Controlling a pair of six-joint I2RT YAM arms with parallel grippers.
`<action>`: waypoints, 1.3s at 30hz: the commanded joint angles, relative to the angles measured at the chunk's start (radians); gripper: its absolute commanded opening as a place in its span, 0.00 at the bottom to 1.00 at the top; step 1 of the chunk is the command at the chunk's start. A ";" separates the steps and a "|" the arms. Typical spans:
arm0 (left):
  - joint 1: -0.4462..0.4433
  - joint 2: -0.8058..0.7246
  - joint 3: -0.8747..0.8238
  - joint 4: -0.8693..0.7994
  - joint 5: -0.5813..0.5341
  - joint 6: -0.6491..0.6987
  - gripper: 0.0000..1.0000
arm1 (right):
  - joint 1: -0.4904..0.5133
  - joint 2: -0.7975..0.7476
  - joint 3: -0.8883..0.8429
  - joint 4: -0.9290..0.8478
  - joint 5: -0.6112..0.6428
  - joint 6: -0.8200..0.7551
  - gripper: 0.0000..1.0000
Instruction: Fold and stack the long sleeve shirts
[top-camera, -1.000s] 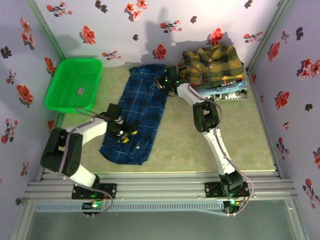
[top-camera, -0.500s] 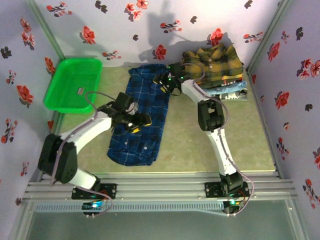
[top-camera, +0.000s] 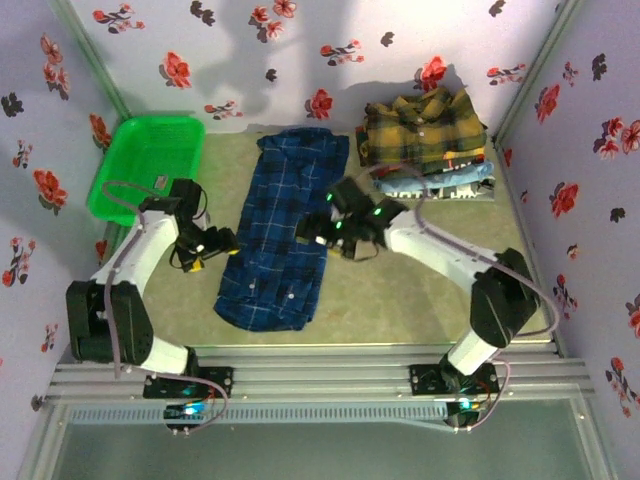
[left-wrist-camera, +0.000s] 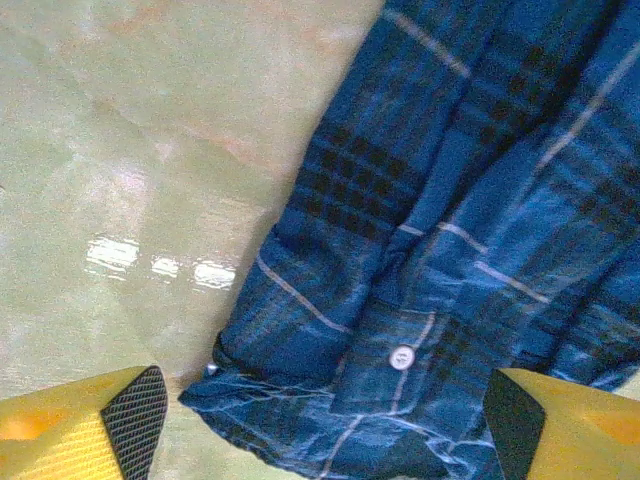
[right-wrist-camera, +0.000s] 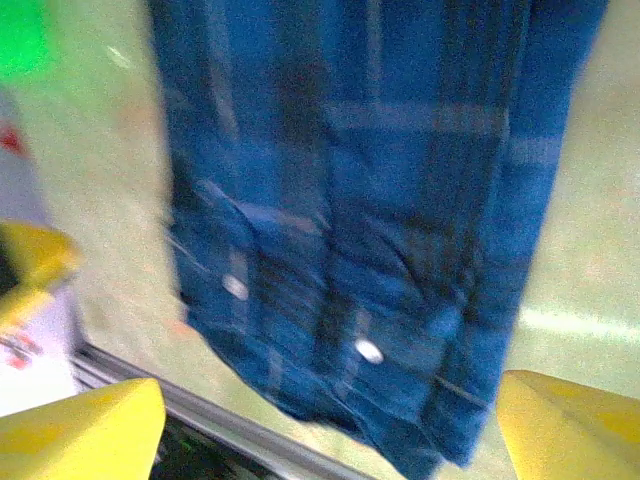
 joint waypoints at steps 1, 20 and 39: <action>0.010 0.038 -0.072 0.066 0.045 -0.009 0.84 | 0.054 0.079 -0.066 0.083 -0.061 0.088 0.84; -0.053 -0.041 -0.391 0.285 0.096 -0.087 0.68 | 0.160 0.148 -0.211 0.276 -0.096 0.144 0.79; -0.214 -0.200 -0.488 0.375 0.116 -0.257 0.54 | 0.163 0.034 -0.296 0.198 -0.048 0.127 0.79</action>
